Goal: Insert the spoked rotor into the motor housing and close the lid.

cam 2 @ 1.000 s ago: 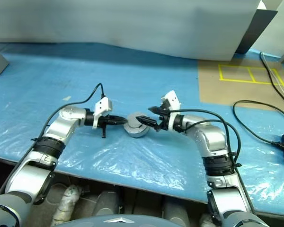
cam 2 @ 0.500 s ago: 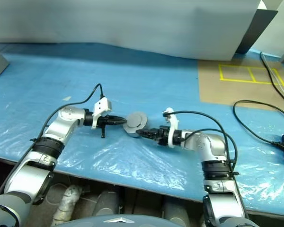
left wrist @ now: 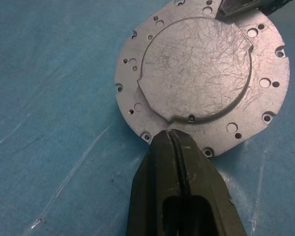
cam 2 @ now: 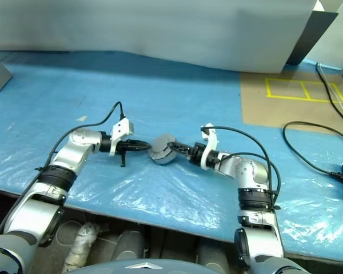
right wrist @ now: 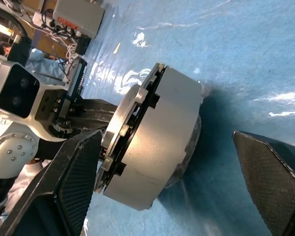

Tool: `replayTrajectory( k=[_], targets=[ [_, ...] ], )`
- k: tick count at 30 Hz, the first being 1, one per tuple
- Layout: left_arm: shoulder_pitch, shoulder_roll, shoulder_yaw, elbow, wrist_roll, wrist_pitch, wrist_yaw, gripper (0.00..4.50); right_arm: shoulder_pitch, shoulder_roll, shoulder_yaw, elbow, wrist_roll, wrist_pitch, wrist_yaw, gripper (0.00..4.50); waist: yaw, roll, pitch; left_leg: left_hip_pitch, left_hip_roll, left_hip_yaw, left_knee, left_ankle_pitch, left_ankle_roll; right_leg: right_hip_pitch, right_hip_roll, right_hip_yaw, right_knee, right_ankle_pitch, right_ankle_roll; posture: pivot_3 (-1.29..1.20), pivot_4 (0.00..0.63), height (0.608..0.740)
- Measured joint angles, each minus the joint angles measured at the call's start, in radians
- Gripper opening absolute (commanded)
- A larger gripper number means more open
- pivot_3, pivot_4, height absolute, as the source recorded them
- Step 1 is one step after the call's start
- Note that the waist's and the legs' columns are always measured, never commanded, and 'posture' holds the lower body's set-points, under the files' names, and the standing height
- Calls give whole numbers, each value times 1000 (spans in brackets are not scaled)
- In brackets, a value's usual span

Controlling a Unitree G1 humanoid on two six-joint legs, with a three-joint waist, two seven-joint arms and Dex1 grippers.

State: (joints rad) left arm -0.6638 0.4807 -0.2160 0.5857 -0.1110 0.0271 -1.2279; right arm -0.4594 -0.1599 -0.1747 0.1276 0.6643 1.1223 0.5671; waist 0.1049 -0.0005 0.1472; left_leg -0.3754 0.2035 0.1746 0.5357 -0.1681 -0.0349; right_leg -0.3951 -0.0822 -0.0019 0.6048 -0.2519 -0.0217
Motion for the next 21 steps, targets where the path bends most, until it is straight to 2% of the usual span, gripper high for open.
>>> replayTrajectory(
  k=[6, 8, 10, 16, 21],
  targets=[
    [-2, 5, 6, 3, 1, -10, -5, 0, 11, -1, 14, -30, 8, -12, 8, 1917, 1, 0, 0, 1, 0, 0, 0, 0, 0, 0, 0, 0, 0, 0, 0, 0, 150, 740],
    [-3, 10, 6, 12, 10, -9, -7, 0, 10, -1, 13, -36, 9, -24, 6, 1693, -1, 1, 0, 1, -1, 0, 0, 0, 0, 0, -1, 1, 0, 0, 1, 0, 150, 740],
    [-3, 8, 13, 15, 9, -11, -11, 0, 15, -5, 13, -35, 9, -23, 4, 1265, -1, 1, 0, 1, 0, 0, 0, 0, 0, 1, -1, 0, 0, 0, 1, 0, 150, 740],
    [-5, -10, 52, 26, -15, 25, -14, 0, 15, -13, 15, -32, 9, -23, 9, 1234, -1, 1, 0, 1, -1, 0, 0, 0, 0, 0, -2, 0, 0, 0, 1, 0, 150, 740],
    [-30, -30, 121, 27, -94, 126, -15, 0, 12, -11, 11, -32, 21, -25, 6, 1232, -5, -1, 1, -9, 0, 0, 2, 0, 0, -9, 1, -1, 1, 1, 1, 0, 150, 740]
  ],
)
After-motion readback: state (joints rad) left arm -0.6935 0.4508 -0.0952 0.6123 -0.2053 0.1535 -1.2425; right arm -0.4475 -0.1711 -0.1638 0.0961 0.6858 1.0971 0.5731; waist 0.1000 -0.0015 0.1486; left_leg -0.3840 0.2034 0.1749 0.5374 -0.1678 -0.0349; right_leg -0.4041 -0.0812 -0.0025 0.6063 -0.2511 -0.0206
